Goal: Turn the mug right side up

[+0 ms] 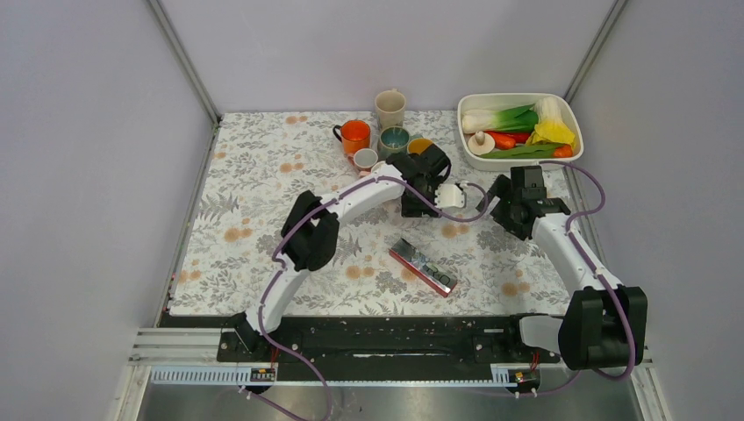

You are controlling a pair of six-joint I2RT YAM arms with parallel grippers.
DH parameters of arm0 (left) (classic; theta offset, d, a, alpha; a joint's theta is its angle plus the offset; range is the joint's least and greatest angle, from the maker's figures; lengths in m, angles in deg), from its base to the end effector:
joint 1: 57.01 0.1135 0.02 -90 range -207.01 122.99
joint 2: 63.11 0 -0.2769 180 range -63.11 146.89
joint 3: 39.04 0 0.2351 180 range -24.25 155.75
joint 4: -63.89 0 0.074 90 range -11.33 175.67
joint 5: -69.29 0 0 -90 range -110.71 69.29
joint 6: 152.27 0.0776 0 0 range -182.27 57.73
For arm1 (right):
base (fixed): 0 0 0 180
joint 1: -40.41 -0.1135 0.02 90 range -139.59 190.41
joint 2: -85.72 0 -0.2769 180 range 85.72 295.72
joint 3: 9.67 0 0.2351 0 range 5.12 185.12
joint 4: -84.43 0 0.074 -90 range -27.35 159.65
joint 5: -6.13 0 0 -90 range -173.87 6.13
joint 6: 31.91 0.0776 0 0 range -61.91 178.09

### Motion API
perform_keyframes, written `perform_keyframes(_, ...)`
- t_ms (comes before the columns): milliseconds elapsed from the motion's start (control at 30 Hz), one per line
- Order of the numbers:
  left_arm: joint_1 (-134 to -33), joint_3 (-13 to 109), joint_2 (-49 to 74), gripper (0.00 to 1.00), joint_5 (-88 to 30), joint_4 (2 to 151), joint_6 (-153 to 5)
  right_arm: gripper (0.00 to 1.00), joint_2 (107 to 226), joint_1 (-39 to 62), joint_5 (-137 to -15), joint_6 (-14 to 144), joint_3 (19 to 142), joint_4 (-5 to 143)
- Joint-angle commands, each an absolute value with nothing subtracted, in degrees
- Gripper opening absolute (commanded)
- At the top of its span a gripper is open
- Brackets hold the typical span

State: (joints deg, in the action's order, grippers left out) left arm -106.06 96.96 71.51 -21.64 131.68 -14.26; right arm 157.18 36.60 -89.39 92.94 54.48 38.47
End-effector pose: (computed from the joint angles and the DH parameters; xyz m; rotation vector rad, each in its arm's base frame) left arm 0.3334 -0.3862 0.1773 2.0486 1.8044 -0.0273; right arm 0.2555 0.0095 0.2249 0.7079 2.3994 0.1611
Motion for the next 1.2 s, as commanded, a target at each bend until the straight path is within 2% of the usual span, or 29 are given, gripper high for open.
perform_keyframes(0,-106.16,101.84,61.32,0.64,-29.21,136.84,-17.53,0.98,154.11,37.22,-91.15,89.07,55.79,40.41)
perform_keyframes(133,-105.14,101.23,53.82,0.65,-34.43,139.75,-21.23,0.98,150.9,37.25,-92.87,84.82,53.94,44.0)
perform_keyframes(233,-104.21,95.05,44.65,0.66,-36.93,138.87,-23.86,0.99,147.45,37.29,-94.8,82.33,51.2,48.17)
perform_keyframes(367,-103.3,79.22,28.2,0.69,-33.67,132.52,-26.65,0.99,142.46,37.25,-94.65,80.45,45.27,55.12)
perform_keyframes(467,-99.58,74.0,22.2,0.69,-26.02,133.12,-34.45,0.99,139.43,37.29,-94.04,79.64,40.51,60.9)
perform_keyframes(667,-77.05,51.91,3.5,0.73,-20.94,120.27,-46.69,0.99,135.37,37.17,-96.59,77.43,33.29,67.83)
perform_keyframes(800,-62.78,33.41,-7.48,0.82,-25.83,108.37,-50.04,0.99,133.56,37.19,-98.44,77.64,28.35,73.2)
perform_keyframes(867,-61.14,22.09,-11.57,0.89,-24.56,99.03,-51.94,1.0,132.16,37.08,-99.3,77.28,27.6,73.34)
perform_keyframes(967,-60.63,9.86,-13.52,0.97,-15.83,88.36,-59.77,0.99,130.36,37.07,-100.44,74.24,26.06,74.99)
perform_keyframes(1167,-59.04,-7.74,-18.08,0.99,-7.79,69.05,-61.77,1.0,128.5,37.07,-104.35,72.7,23.85,75.26)
